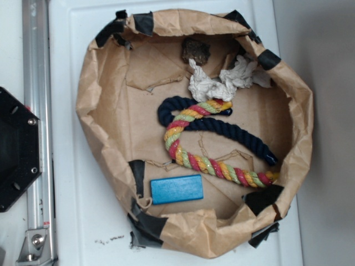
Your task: Grab the blue block.
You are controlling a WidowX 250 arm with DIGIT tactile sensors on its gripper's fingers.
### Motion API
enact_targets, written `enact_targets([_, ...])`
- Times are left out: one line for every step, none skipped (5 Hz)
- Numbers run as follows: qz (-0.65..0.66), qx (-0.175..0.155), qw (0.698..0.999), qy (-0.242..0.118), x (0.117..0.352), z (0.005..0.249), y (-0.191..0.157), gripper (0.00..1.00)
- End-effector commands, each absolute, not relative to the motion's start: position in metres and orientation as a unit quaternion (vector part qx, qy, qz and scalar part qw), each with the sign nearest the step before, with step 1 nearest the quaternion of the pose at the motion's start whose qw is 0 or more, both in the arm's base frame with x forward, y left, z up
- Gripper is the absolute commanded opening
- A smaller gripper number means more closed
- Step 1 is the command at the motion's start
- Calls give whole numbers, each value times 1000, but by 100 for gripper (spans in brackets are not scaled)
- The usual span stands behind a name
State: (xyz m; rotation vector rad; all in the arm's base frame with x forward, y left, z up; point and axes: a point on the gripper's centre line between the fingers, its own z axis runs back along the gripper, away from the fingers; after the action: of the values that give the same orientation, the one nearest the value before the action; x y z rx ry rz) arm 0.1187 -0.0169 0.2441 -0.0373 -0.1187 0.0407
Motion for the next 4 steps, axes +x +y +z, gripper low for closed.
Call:
enact_targets([20,-19,998,-59,119,244,-17,100])
enact_targets([91,-15,991,-95,169,213,-11,100])
enact_targets([108,-17,991,-77,217,183,-9,100])
enact_targets([102,-31,994,-32,265,143,-4,100])
